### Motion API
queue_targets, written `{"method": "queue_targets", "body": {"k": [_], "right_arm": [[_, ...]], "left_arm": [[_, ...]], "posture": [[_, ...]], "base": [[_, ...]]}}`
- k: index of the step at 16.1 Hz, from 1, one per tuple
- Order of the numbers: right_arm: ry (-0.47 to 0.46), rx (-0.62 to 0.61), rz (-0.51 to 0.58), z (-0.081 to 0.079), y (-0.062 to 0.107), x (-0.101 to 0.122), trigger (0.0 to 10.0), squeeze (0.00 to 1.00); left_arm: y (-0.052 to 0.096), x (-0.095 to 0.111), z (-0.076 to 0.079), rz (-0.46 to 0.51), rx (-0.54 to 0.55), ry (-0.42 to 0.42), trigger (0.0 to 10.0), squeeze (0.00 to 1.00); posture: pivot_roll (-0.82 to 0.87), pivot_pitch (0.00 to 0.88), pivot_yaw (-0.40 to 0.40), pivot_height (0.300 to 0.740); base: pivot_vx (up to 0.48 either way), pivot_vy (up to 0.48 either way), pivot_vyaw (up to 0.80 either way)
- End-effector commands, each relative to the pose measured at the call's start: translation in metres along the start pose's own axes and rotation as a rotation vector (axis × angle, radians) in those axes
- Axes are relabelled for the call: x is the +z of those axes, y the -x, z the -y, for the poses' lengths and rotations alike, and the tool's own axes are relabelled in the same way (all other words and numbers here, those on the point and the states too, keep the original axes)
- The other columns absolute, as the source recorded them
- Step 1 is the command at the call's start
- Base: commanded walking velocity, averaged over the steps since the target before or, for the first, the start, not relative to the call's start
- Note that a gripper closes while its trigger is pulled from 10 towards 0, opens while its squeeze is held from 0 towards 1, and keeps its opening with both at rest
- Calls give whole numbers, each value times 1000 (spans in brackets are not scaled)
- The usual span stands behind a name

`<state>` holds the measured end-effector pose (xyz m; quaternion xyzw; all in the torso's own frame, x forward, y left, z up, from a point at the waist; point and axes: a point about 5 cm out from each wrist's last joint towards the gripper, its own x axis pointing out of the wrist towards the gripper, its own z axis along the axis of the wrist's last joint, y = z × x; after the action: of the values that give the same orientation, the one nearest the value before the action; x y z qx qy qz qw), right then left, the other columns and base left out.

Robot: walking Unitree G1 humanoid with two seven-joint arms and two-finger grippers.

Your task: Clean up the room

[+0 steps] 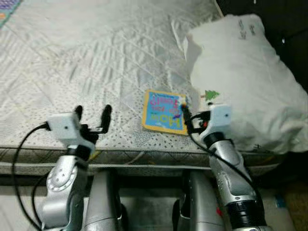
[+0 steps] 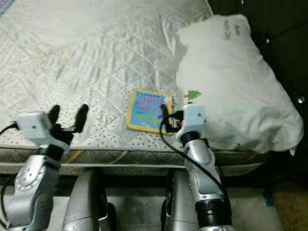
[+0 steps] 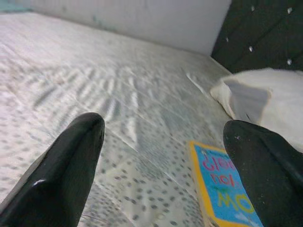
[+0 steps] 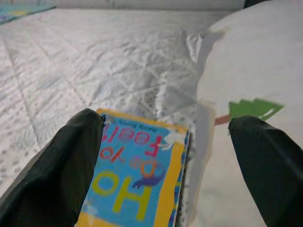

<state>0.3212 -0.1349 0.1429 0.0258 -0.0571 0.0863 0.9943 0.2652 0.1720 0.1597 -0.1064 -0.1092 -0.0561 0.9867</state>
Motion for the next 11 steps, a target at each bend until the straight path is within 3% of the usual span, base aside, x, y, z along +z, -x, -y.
{"method": "queue_targets", "body": {"k": [1, 3, 7, 11], "right_arm": [[-26, -38, 34, 5, 1, 8, 10000, 0], [-44, -48, 46, 5, -1, 13, 10000, 0], [-53, -58, 76, 6, -15, 21, 10000, 0], [-61, -63, 90, 4, -13, 25, 10000, 0]], "left_arm": [[5, 4, -1, 4, 9, -6, 10000, 0], [8, 4, -5, 0, 29, -16, 10000, 0], [-4, 2, -2, 14, 32, 1, 10000, 0], [-8, 2, 0, 27, 34, 2, 10000, 0]], "posture": [[97, 124, -17, 536], [110, 123, -13, 556], [97, 90, -5, 605], [80, 84, -11, 648]], "base": [[0, 0, 0], [0, 0, 0], [0, 0, 0], [0, 0, 0]]}}
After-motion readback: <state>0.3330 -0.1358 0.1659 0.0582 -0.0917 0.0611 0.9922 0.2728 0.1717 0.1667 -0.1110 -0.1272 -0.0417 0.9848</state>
